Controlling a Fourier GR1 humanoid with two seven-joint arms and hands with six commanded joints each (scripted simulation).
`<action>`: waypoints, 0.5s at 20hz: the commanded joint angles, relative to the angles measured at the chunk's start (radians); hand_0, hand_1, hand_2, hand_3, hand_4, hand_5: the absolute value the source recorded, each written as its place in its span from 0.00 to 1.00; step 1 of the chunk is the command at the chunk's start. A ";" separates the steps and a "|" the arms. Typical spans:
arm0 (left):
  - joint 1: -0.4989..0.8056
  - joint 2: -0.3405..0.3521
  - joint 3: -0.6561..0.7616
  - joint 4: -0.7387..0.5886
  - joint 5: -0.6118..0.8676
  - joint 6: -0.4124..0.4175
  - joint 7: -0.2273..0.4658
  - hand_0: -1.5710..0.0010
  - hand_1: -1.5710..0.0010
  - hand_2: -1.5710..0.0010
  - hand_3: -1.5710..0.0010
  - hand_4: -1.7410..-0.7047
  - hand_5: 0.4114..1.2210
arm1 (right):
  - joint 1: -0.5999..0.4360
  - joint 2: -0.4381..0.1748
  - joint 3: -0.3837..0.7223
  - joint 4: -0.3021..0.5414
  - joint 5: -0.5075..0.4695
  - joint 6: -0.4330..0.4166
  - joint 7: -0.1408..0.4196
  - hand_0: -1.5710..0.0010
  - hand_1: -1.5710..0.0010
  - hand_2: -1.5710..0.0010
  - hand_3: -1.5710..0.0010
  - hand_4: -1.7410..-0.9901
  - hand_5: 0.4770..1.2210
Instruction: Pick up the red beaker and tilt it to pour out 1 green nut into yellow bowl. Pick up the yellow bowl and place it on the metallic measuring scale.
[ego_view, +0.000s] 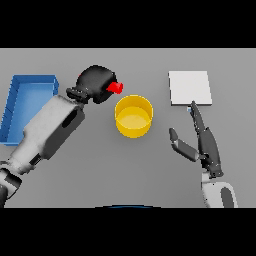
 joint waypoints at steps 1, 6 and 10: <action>-0.021 0.008 -0.024 0.017 -0.029 -0.017 -0.014 0.00 0.00 0.00 0.05 0.04 0.98 | -0.009 0.001 -0.004 0.007 -0.010 0.006 0.014 1.00 1.00 1.00 1.00 0.73 0.27; -0.141 0.011 -0.146 0.094 -0.158 -0.110 -0.075 0.00 0.00 0.00 0.15 0.02 0.99 | 0.005 0.016 -0.012 -0.006 -0.045 0.013 0.028 1.00 1.00 1.00 1.00 0.72 0.23; -0.204 -0.010 -0.231 0.141 -0.235 -0.137 -0.146 0.00 0.00 0.00 0.09 0.02 1.00 | 0.015 0.023 -0.002 0.002 -0.031 0.009 0.000 1.00 1.00 1.00 1.00 0.69 0.19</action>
